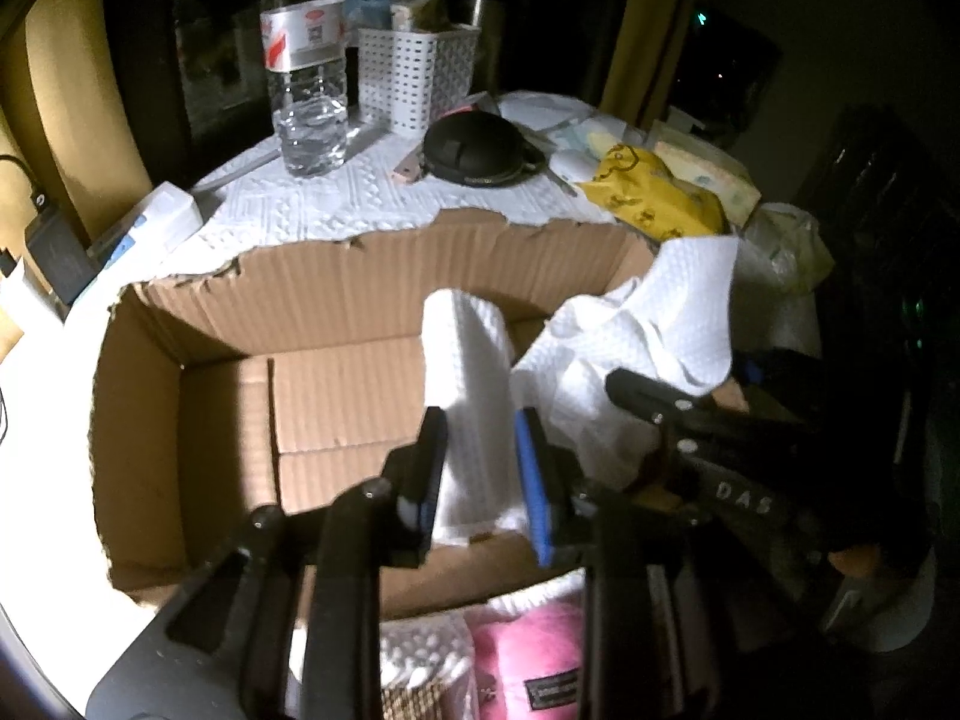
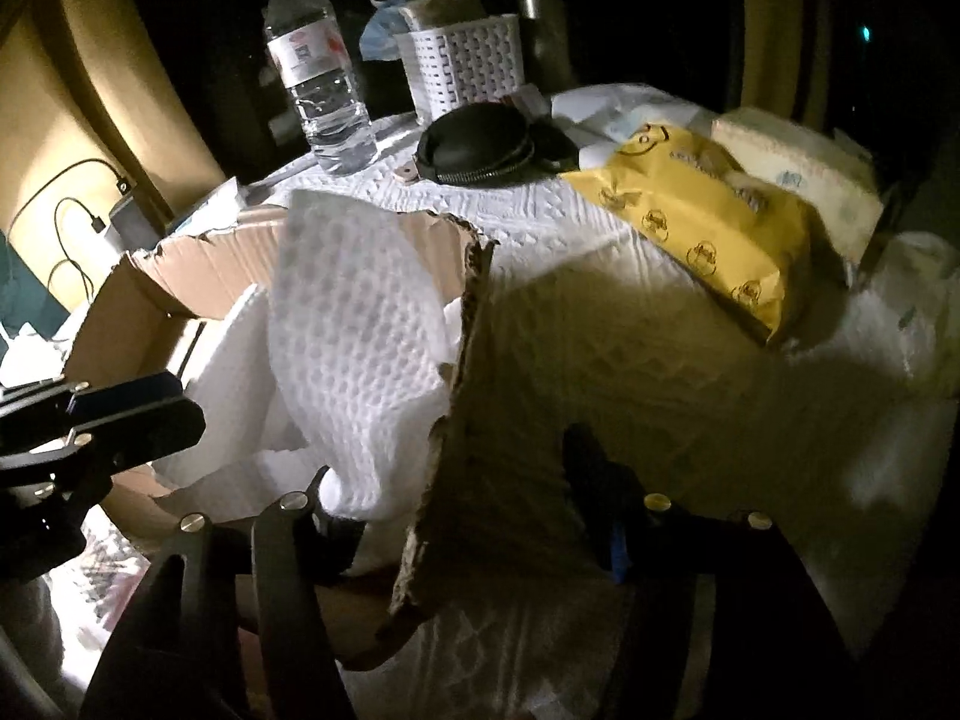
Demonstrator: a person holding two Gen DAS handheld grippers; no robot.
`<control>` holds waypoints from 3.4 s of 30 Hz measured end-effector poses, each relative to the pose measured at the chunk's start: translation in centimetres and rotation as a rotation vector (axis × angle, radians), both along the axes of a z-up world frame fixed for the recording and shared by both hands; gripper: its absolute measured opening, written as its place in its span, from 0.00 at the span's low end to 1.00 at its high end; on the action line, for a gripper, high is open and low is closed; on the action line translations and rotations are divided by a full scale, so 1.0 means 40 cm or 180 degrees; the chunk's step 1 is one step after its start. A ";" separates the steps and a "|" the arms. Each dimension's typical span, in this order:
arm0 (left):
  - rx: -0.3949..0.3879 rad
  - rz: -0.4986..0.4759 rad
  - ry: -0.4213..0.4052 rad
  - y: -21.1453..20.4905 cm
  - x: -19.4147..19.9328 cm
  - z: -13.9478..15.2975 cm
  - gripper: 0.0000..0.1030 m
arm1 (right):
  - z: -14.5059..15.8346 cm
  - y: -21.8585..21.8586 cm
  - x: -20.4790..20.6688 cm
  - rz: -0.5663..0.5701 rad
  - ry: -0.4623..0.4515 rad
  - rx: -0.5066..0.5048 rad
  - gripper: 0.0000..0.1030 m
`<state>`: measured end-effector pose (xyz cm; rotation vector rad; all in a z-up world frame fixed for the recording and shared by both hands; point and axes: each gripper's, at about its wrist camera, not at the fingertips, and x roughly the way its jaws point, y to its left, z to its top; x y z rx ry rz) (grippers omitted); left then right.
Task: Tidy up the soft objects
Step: 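Open both grippers and withdraw from the box, then grasp the brown teddy bear with the right gripper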
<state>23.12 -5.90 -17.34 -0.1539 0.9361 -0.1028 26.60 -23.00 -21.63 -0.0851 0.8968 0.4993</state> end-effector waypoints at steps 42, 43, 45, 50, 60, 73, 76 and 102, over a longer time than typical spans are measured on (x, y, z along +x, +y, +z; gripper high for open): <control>-0.0066 0.0004 -0.0412 0.037 -0.293 0.142 0.67 | 0.198 -0.047 -0.350 -0.0073 -0.0486 0.0185 0.69; -0.0067 0.0005 -0.0406 0.041 -0.303 0.138 0.67 | 0.194 -0.046 -0.355 -0.0074 -0.0474 0.0184 0.69; -0.0065 0.0011 -0.0391 0.046 -0.316 0.129 0.67 | 0.185 -0.044 -0.369 -0.0076 -0.0459 0.0189 0.69; -0.0058 0.0018 -0.0332 0.051 -0.347 0.098 0.67 | 0.148 -0.039 -0.398 -0.0081 -0.0383 0.0191 0.69; -0.0025 0.0023 -0.0195 0.043 -0.363 0.043 0.67 | 0.050 -0.031 -0.410 -0.0086 -0.0141 0.0164 0.69; 0.0039 0.0011 -0.0058 0.021 -0.371 -0.001 0.67 | -0.054 -0.003 -0.394 0.0063 0.0187 0.0259 0.51; 0.0051 -0.0007 -0.0061 0.009 -0.366 0.001 0.67 | -0.047 -0.002 -0.399 0.0136 0.0161 0.0272 0.43; 0.0380 -0.0308 0.0152 -0.135 -0.253 -0.092 0.66 | -0.034 -0.194 -0.359 -0.0173 0.0071 0.0494 0.41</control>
